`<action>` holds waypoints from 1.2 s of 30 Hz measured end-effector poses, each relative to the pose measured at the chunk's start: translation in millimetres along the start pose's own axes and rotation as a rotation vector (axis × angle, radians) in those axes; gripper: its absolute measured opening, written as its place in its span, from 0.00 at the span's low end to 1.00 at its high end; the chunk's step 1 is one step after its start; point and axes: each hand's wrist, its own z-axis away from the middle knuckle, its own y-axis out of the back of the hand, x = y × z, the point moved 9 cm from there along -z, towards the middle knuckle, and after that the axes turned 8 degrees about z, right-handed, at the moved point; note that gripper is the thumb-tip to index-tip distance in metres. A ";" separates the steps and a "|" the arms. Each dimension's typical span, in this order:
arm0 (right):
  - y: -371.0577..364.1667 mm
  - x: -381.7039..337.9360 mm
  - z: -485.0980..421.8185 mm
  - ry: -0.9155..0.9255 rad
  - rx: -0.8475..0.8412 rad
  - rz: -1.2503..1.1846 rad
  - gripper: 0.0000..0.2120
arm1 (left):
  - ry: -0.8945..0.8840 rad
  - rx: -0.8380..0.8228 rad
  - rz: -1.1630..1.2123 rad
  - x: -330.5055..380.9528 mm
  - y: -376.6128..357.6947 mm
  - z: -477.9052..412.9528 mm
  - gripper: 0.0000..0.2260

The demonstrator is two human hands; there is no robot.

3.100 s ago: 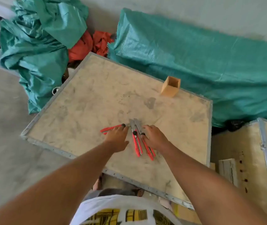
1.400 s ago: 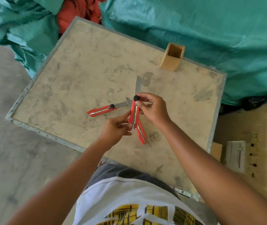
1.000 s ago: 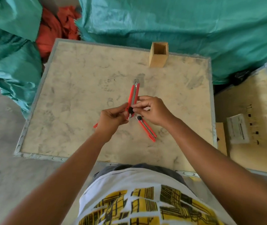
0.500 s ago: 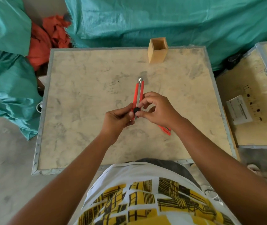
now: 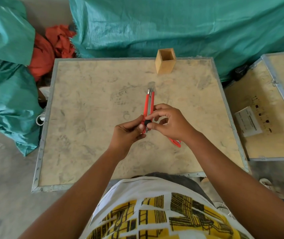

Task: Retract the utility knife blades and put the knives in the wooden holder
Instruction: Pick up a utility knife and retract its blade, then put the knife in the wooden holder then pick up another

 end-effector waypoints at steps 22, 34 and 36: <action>147.9 51.0 -118.1 -0.062 0.293 -0.056 0.16 | -0.148 0.115 -0.363 53.4 -86.7 -149.2 0.14; 201.1 118.5 -262.8 -0.032 0.593 0.060 0.11 | -0.092 0.114 -1.080 94.1 -105.9 -350.3 0.36; 197.5 131.2 -272.8 -0.025 0.609 0.090 0.10 | -0.023 0.110 -1.064 79.3 -100.8 -369.3 0.38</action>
